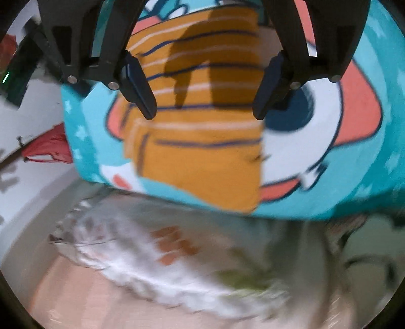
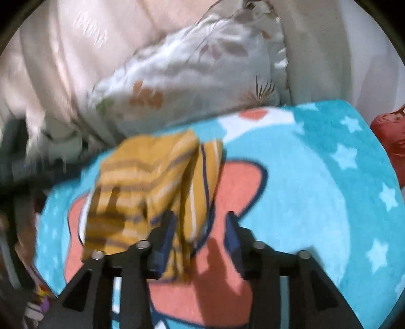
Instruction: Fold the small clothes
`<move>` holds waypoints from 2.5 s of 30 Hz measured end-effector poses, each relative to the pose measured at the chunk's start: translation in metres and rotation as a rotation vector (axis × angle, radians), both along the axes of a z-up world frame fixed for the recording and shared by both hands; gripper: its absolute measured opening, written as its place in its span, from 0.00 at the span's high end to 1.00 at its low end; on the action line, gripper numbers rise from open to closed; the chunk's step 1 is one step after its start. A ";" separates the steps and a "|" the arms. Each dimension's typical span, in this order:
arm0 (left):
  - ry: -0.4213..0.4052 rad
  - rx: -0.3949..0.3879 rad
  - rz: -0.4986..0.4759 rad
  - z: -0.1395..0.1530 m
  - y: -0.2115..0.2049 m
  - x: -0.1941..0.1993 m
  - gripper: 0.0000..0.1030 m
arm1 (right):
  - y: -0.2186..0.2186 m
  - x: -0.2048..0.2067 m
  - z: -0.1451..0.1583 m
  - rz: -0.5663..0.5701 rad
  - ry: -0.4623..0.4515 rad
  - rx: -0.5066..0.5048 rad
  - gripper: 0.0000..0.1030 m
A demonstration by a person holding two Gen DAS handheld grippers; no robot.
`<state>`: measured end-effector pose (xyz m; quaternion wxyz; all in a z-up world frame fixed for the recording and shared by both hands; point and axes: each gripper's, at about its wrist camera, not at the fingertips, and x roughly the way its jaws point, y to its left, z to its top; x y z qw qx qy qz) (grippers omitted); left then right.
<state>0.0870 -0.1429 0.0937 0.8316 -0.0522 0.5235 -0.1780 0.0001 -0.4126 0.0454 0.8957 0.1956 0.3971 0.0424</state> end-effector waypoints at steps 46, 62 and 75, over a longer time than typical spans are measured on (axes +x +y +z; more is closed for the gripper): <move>-0.019 0.115 0.012 -0.036 -0.003 -0.034 0.22 | -0.001 0.077 -0.044 0.038 0.123 0.285 0.92; 0.013 0.141 0.020 -0.057 0.009 -0.015 0.58 | -0.014 0.068 -0.048 -0.001 0.142 0.306 0.81; 0.037 0.122 0.112 -0.032 0.045 -0.062 0.32 | 0.018 0.072 0.011 0.086 -0.017 0.189 0.75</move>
